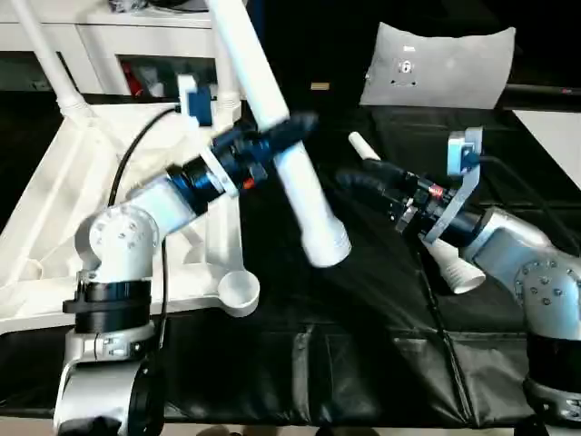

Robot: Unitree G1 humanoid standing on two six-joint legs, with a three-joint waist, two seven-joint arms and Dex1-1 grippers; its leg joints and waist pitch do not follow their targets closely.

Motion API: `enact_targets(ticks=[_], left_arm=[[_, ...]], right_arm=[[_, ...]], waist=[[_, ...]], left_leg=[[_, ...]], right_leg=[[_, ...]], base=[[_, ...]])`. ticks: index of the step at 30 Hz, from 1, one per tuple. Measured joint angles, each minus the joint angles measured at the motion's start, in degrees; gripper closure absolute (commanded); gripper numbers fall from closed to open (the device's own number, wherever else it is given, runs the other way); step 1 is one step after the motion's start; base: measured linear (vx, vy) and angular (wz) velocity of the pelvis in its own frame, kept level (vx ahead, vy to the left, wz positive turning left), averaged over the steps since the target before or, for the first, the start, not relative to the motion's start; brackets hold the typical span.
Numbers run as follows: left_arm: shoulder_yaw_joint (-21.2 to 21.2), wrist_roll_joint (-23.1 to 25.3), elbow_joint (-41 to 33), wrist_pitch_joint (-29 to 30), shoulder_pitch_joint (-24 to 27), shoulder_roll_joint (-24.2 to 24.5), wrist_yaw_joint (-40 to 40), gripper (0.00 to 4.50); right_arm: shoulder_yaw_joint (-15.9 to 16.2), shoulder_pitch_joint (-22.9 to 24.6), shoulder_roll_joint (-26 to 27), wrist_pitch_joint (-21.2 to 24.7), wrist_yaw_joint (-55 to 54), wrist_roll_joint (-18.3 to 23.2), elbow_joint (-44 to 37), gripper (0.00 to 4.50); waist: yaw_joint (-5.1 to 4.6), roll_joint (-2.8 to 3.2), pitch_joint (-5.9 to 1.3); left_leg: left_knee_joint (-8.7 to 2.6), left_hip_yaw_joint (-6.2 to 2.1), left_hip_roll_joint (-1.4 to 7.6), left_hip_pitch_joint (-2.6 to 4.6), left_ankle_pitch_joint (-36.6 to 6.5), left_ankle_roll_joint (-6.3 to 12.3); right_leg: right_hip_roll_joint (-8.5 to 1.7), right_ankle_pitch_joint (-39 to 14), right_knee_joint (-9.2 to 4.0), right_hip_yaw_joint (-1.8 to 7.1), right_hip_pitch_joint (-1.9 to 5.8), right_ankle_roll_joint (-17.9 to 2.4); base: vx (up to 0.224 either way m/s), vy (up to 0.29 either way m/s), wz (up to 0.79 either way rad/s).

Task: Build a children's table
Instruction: Pick table leg

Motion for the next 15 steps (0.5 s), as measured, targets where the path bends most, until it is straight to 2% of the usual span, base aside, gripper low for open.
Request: enact_targets(ticks=[6, 15], left_arm=[[1.1, -3.2, 0.1, 1.8, 0.0, 0.1, 0.2, 2.65], [0.7, -4.6, -0.7, 4.2, 0.0, 0.9, 0.2, 2.65]], right_arm=[[-0.5, 0.0, 0.0, 0.3, -0.5, 0.7, 0.0, 0.05], [-1.0, 0.0, -0.4, 1.3, -0.3, 2.3, 0.0, 0.05]], waist=[[0.12, 0.0, 0.0], [0.92, 0.01, 0.0]], left_leg=[[0.0, 0.04, 0.0, -0.14, 0.0, 0.04], [0.0, 0.04, 0.0, -0.4, 0.0, 0.03]], right_leg=[[-0.01, 0.0, -0.1, 0.0, -0.17, 0.0], [-0.01, 0.0, -0.02, 0.0, -0.41, 0.0]], base=[[0.0, 0.0, 0.0], [0.0, 0.0, 0.0]])
